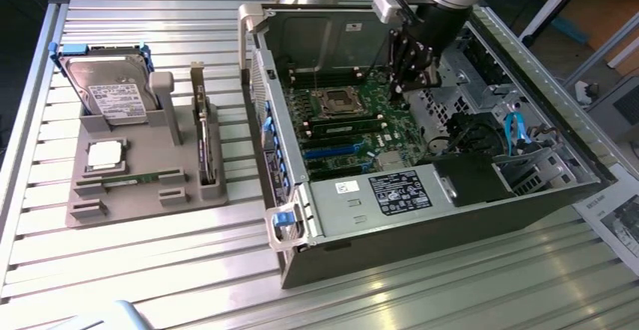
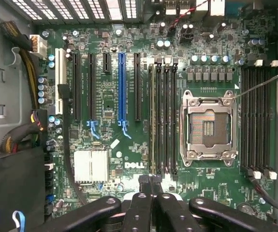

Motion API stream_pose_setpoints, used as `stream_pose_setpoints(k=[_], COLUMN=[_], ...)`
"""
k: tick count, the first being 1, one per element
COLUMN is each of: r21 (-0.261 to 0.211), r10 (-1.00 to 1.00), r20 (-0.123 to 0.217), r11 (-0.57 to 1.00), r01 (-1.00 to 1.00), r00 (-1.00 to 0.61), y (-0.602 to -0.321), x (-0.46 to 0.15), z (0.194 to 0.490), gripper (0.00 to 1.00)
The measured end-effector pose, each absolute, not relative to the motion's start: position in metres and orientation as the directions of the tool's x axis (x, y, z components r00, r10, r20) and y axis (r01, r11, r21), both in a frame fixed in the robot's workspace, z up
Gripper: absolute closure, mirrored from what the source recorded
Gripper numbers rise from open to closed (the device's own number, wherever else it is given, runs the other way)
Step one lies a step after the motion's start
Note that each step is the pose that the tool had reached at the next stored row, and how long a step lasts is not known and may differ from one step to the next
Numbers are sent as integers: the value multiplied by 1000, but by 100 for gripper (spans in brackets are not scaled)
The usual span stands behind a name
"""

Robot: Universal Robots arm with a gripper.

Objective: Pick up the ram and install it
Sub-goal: 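Press down the ram until it locks into place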

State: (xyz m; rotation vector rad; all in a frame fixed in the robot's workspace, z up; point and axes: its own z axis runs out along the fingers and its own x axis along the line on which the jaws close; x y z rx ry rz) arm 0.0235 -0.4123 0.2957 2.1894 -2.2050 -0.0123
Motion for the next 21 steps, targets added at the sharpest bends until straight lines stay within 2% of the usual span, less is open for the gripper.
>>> stream_pose_setpoints(k=[21], r21=[30], r10=[-1000], r20=[19], r11=[7], r01=[-1000], r00=[-7], y=[-412], x=[24], z=[254], gripper=[90])
